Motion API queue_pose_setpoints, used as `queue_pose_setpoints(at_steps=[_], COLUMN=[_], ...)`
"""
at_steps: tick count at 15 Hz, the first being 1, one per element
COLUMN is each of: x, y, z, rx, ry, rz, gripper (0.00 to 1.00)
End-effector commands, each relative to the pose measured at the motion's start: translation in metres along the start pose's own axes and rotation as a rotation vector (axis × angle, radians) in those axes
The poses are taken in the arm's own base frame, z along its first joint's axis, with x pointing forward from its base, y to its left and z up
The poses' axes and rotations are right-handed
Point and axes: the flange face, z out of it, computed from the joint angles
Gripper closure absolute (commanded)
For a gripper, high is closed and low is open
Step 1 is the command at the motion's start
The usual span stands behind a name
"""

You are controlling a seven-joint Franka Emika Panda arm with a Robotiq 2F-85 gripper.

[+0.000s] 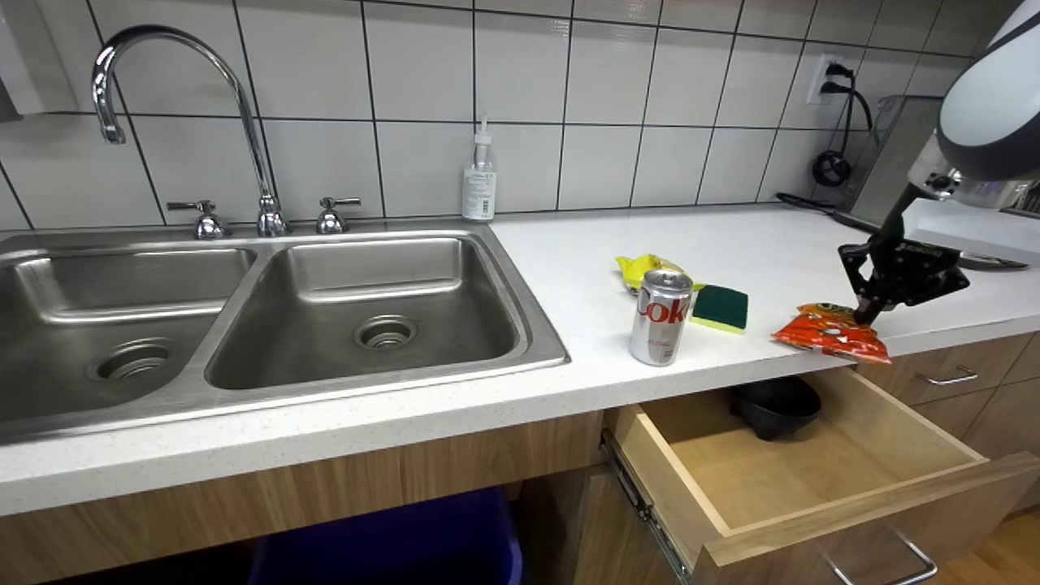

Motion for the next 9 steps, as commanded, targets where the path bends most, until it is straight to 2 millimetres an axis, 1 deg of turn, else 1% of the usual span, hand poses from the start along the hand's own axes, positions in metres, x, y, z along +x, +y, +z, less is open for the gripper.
queue_pose_setpoints(at_steps=[1,9], x=[-0.025,-0.066], y=[0.005,0.009], z=[-0.016,-0.016], rx=[-0.001,0.011], ry=[-0.018,-0.075], rz=[-0.053,-0.086], gripper=[1.0,1.0])
